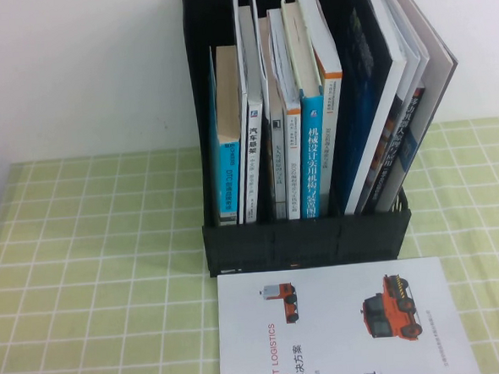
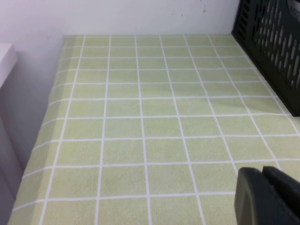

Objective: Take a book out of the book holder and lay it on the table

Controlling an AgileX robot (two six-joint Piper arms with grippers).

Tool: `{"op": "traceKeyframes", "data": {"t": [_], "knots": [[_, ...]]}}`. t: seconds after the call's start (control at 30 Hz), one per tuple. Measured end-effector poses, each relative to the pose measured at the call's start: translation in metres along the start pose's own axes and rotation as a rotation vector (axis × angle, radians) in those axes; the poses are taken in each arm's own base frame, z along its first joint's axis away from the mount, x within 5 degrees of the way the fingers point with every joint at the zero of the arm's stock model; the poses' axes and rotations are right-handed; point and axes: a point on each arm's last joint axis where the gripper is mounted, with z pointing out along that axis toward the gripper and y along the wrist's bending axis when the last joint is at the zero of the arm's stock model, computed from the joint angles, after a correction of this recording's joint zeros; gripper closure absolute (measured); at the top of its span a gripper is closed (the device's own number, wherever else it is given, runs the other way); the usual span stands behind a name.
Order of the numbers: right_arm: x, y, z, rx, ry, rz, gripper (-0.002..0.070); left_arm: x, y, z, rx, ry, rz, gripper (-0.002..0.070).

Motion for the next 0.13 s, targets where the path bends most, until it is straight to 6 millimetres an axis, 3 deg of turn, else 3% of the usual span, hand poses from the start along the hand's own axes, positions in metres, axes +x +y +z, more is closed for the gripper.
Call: {"op": "traceKeyframes", "data": {"t": [0.13], "knots": [[0.0,0.0,0.0,0.0,0.0,0.0,0.0678,0.0,0.0,0.0,0.0,0.0,0.0,0.0678]]}}
